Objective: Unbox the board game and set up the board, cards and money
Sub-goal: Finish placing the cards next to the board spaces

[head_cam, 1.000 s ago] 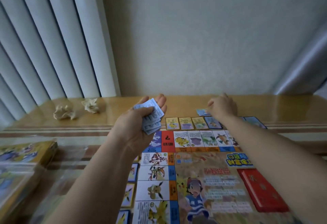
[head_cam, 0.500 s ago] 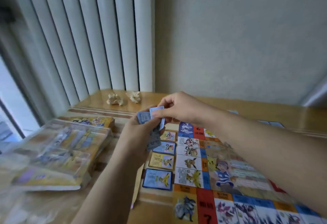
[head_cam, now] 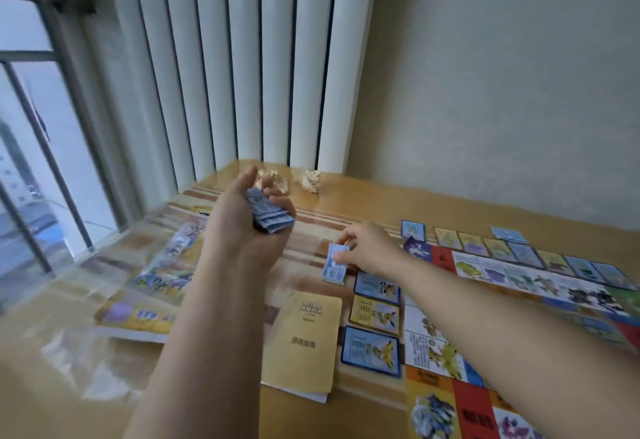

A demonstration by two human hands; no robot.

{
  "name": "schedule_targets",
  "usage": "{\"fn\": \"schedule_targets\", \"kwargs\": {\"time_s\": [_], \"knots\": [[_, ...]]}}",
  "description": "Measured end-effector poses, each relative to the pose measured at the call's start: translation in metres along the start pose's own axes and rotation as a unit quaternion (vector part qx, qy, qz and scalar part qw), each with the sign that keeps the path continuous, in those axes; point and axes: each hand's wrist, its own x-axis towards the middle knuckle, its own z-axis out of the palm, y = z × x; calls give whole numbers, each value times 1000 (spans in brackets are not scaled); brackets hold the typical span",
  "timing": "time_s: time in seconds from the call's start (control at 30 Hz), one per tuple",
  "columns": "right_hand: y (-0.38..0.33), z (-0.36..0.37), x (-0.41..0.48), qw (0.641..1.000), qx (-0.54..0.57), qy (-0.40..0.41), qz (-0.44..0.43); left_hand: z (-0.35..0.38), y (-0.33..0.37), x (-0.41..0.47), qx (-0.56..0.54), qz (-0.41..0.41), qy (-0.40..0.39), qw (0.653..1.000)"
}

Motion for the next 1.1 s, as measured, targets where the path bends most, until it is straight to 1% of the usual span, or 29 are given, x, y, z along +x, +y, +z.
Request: {"fn": "schedule_targets", "kwargs": {"time_s": [0.1, 0.2, 0.23, 0.3, 0.37, 0.43, 0.5, 0.53, 0.6, 0.67, 0.73, 0.83, 0.9, 1.0, 1.1], "knots": [[5, 10, 1, 998, -32, 46, -32, 2, -1, 2, -16, 1, -2, 1000], [4, 3, -6, 989, -57, 121, -64, 7, -5, -1, -29, 5, -1, 1000], [-1, -5, -11, 984, -42, 153, -82, 9, -7, -3, -37, 7, -3, 999], [-19, -28, -29, 971, 27, 202, -127, 15, -12, -8, -54, 10, -18, 998], [-37, -56, -60, 956, 78, 211, -189, 22, -23, -15, -30, -3, -41, 999], [-51, -81, -100, 960, 29, 163, -228, 30, -42, -27, 37, -35, -61, 997], [-55, -98, -140, 970, -74, 91, -212, 39, -67, -46, 91, -90, -92, 988], [-53, -104, -157, 970, -124, 68, -200, 42, -81, -56, 121, -120, -112, 979], [-42, -112, -183, 963, -193, 59, -177, 46, -107, -73, 192, -165, -140, 957], [-29, -119, -204, 961, -224, 60, -152, 51, -131, -88, 236, -178, -153, 943], [-17, -129, -225, 965, -224, 52, -127, 59, -153, -103, 251, -183, -157, 937], [1, -149, -260, 977, -185, 45, -96, 74, -186, -125, 271, -208, -182, 922], [17, -162, -282, 977, -186, 65, -82, 84, -208, -137, 284, -228, -203, 909], [43, -180, -312, 977, -163, 117, -69, 93, -239, -153, 296, -257, -233, 890], [70, -191, -339, 973, -154, 161, -56, 101, -269, -169, 323, -288, -287, 854]]}}
